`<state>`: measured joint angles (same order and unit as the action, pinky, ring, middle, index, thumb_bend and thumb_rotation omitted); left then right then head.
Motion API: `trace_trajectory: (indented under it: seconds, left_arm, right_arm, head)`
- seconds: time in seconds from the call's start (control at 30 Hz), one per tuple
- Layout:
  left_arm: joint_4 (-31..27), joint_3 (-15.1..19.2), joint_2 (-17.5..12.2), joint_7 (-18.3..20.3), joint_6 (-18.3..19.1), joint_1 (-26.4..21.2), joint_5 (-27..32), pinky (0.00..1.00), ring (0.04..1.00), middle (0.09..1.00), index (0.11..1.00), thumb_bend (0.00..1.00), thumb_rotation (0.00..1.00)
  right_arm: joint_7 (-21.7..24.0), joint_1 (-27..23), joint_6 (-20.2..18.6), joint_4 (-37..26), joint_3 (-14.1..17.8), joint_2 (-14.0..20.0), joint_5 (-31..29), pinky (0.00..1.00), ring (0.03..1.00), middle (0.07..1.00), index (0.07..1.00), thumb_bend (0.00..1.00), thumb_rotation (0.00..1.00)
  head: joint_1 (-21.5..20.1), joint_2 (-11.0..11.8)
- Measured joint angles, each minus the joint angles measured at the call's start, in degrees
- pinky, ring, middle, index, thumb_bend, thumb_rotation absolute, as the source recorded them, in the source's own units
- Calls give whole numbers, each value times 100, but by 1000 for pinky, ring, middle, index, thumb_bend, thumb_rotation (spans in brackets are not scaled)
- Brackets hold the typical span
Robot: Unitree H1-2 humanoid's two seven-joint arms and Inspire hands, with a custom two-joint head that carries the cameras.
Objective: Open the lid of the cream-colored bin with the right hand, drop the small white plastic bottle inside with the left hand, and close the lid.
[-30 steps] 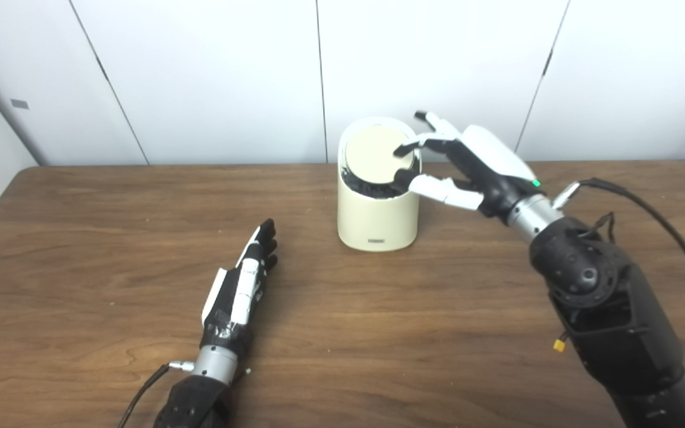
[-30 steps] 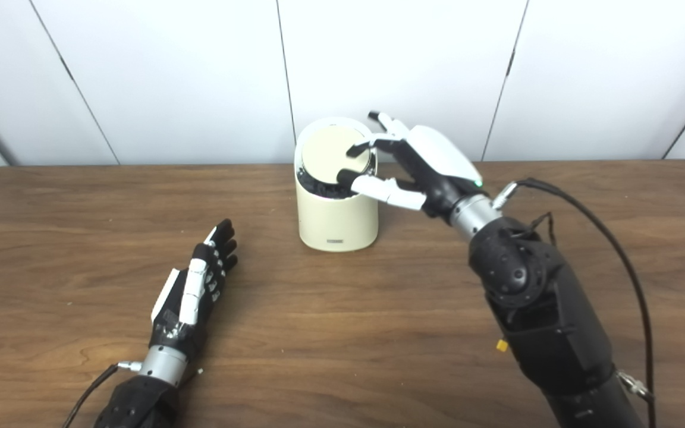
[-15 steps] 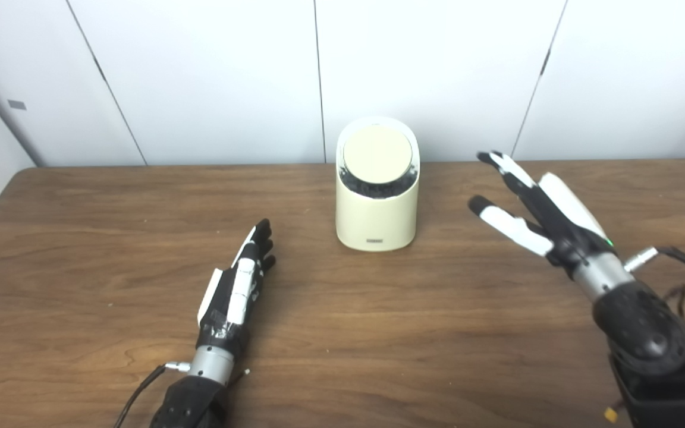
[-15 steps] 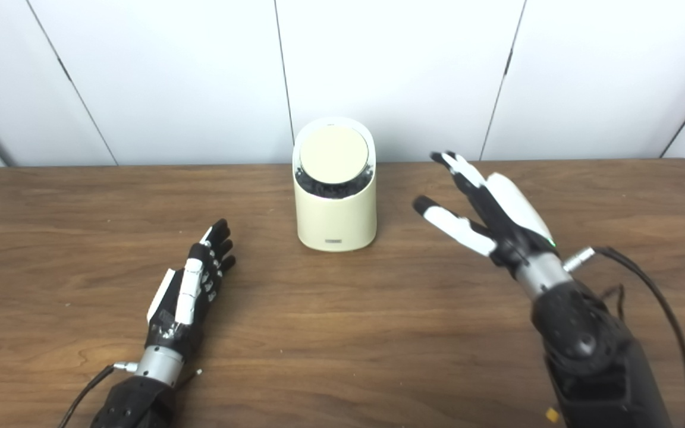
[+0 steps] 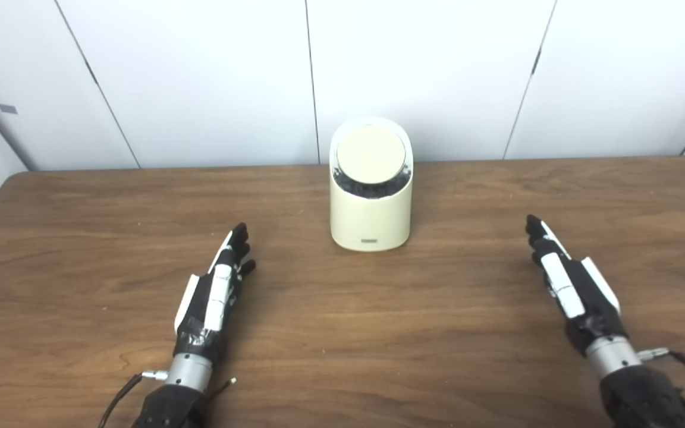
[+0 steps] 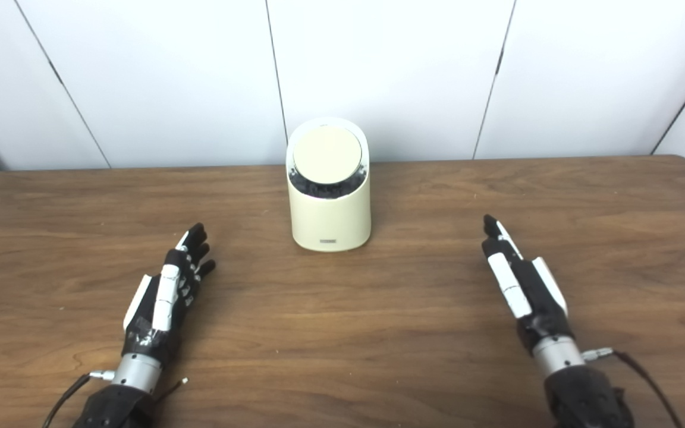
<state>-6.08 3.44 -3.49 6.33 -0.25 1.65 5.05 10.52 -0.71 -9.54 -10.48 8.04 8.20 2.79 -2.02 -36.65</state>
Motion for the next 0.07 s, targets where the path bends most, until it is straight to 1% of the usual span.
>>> trace_trajectory:
  seconds: [0.07]
  left_arm:
    - [-26, 23, 36, -18, -104, 88, -4, 1000, 1000, 1000, 1000, 640, 981]
  right_arm:
    - [-85, 8, 320, 185, 47, -48, -185, 1000, 1000, 1000, 1000, 609, 1000]
  head:
    - [9, -18]
